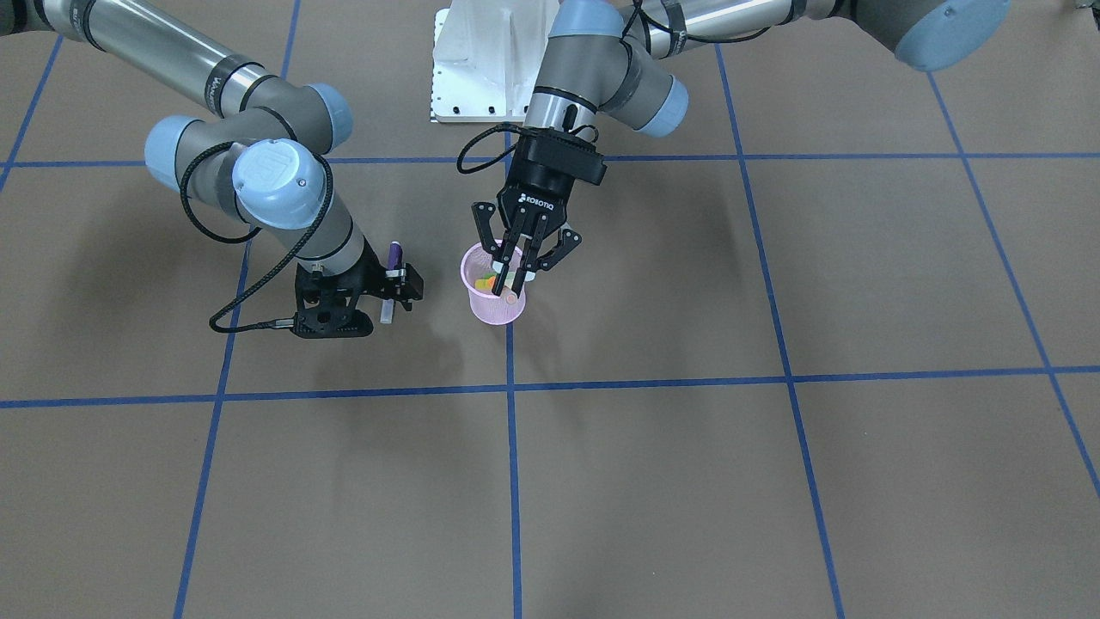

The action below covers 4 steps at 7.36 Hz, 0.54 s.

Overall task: Collect pens into pen holder
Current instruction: 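Lower orange marker into pink cup with left gripper while right descends to purple marker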

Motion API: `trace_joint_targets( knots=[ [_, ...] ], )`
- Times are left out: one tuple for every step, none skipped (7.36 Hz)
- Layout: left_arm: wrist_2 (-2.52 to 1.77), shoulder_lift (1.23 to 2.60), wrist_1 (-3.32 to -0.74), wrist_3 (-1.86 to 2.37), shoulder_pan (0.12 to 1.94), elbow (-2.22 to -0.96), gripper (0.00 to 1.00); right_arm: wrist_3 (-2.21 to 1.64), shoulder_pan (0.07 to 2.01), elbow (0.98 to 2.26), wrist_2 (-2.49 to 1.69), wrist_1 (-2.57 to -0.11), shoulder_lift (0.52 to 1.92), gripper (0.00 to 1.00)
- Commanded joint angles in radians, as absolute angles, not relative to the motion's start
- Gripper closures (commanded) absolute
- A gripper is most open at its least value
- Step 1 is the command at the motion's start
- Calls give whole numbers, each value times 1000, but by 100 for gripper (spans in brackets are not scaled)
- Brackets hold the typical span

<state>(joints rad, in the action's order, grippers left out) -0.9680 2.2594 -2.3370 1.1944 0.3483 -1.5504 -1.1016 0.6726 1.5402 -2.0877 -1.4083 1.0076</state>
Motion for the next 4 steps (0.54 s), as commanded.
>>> trace_joint_targets(
  knots=[
    [-938, 2260, -2362, 1195, 304, -1534, 100, -1103, 667, 1539, -2088, -1408, 1008, 0],
    [-921, 2263, -2381, 1195, 290, -1517, 100, -1103, 666, 1539, -2088, -1408, 1008, 0],
    [-920, 2261, -2382, 1195, 288, -1514, 100, -1101, 663, 1526, -2088, -1408, 1008, 0],
    [-922, 2263, -2384, 1196, 288, -1516, 100, -1101, 658, 1517, -2088, -1407, 1005, 0]
  ],
)
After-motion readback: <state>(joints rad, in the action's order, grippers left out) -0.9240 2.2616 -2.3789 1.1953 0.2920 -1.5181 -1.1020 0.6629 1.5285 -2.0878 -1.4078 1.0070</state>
